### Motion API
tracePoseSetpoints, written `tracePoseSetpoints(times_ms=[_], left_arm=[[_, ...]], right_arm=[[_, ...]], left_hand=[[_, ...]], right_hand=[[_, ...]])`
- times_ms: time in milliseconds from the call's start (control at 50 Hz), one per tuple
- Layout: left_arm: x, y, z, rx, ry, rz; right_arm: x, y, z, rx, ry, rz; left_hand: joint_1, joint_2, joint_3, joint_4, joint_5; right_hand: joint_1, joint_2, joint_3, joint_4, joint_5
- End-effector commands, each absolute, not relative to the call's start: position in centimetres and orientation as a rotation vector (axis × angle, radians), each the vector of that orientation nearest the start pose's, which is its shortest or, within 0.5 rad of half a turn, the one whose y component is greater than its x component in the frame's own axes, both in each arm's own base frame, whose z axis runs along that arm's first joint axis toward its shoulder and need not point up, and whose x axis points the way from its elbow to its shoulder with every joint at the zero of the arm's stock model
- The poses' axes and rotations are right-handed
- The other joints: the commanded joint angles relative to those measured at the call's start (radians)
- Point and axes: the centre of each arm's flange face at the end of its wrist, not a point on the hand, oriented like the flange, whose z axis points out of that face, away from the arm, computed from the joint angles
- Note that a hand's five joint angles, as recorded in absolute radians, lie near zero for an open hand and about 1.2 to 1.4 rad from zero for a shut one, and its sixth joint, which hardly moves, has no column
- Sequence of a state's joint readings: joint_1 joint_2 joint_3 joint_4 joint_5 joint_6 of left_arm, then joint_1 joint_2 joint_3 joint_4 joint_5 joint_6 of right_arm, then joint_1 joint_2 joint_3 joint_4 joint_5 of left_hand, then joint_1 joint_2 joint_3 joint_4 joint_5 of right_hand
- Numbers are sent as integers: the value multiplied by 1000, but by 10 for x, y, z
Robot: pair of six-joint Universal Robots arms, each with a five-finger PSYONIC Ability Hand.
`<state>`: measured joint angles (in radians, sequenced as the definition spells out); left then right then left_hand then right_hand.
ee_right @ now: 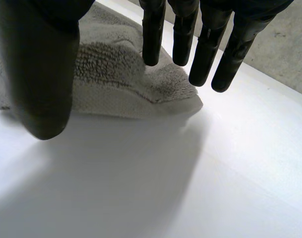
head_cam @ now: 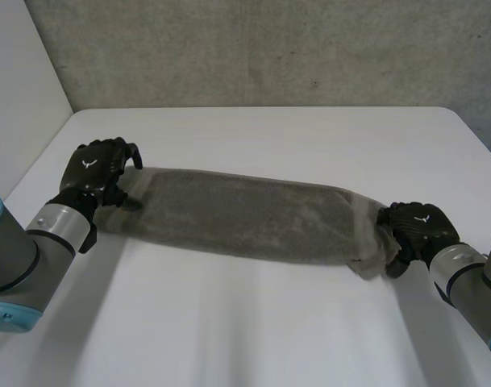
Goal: Fold the towel.
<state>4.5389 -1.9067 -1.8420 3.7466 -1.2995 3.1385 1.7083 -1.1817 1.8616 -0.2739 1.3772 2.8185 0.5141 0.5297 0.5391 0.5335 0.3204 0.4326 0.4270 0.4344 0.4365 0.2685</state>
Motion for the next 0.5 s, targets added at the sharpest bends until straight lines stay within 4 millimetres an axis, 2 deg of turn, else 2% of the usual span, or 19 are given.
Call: tracePoseSetpoints(times_ms=[20, 60, 260, 500], left_arm=[[-213, -312, 175, 542, 2411, -2417], [-213, -312, 175, 542, 2411, -2417], [-213, -312, 174, 542, 2413, -2415], [-213, -312, 174, 542, 2411, -2417]], right_arm=[[192, -278, 133, -716, 2444, -1697], [193, -276, 140, -657, 2417, -1708], [193, -272, 142, -501, 2423, -1605], [198, -266, 141, -472, 2400, -1508]], left_hand=[[-28, -43, -53, -47, -8], [-28, -43, -53, -47, -8], [-30, -46, -55, -50, -11], [-30, -46, -55, -50, -11]], right_hand=[[19, 25, 18, 15, 9], [25, 31, 23, 21, 15], [49, 54, 47, 45, 38], [13, 19, 12, 10, 3]])
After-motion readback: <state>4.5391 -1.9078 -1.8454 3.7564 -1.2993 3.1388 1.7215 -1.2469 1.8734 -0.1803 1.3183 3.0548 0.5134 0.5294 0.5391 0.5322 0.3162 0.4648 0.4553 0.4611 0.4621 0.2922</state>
